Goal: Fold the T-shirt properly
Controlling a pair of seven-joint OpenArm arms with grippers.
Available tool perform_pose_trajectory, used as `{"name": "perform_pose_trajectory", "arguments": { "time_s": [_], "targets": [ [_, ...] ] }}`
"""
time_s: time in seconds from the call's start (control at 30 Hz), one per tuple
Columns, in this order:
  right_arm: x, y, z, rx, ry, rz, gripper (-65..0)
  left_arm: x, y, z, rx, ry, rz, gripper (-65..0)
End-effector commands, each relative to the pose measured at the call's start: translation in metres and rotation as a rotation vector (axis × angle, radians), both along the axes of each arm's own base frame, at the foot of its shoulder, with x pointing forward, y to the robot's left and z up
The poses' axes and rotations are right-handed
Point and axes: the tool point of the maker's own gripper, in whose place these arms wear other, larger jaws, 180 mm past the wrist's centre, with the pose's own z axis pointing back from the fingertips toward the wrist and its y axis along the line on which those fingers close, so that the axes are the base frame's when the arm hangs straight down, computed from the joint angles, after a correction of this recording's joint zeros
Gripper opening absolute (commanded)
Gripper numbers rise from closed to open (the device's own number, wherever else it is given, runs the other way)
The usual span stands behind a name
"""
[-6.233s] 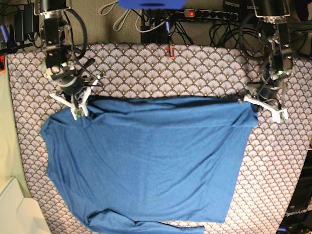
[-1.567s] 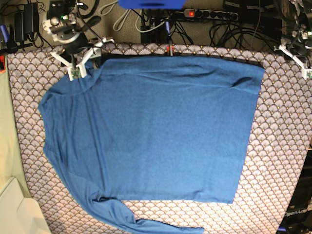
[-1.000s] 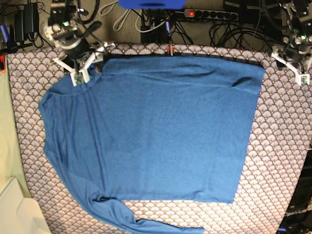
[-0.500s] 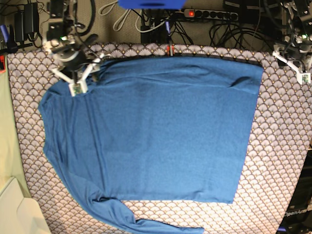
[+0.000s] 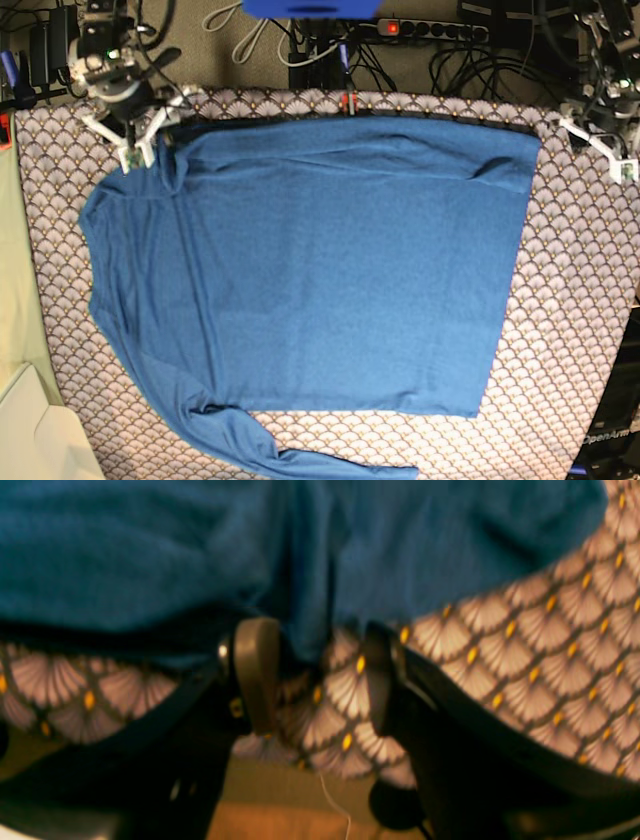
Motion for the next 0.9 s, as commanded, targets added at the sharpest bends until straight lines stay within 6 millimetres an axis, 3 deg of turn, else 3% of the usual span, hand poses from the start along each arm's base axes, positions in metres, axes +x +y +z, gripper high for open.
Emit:
{"name": "perform_pose_trajectory", "arguments": {
  "time_s": [0.0, 0.23, 0.43, 0.67, 0.87],
  "targets": [
    [0.01, 0.001, 0.011, 0.007, -0.054, 0.003, -36.1, 0.011, 0.006, 0.013, 0.024, -0.042, -0.004, -33.8],
    [0.012, 0.003, 0.01, 0.012, -0.053, 0.01, -36.1, 0.016, -0.004, 0.008, -0.01, -0.062, 0.009, -33.8],
    [0.012, 0.004, 0.01, 0.013, -0.053, 0.011, -36.1, 0.022, -0.033, -0.005, -0.056, -0.051, -0.043, -33.8],
    [0.003, 0.002, -0.015, 0.032, 0.01, -0.006, -36.1, 0.041, -0.063, -0.009, -0.11, -0.079, -0.067, -33.8],
    [0.002, 0.002, -0.019, 0.034, 0.021, -0.007, -36.1, 0.047, -0.075, -0.011, -0.146, -0.095, -0.059, -33.8]
  ]
}}
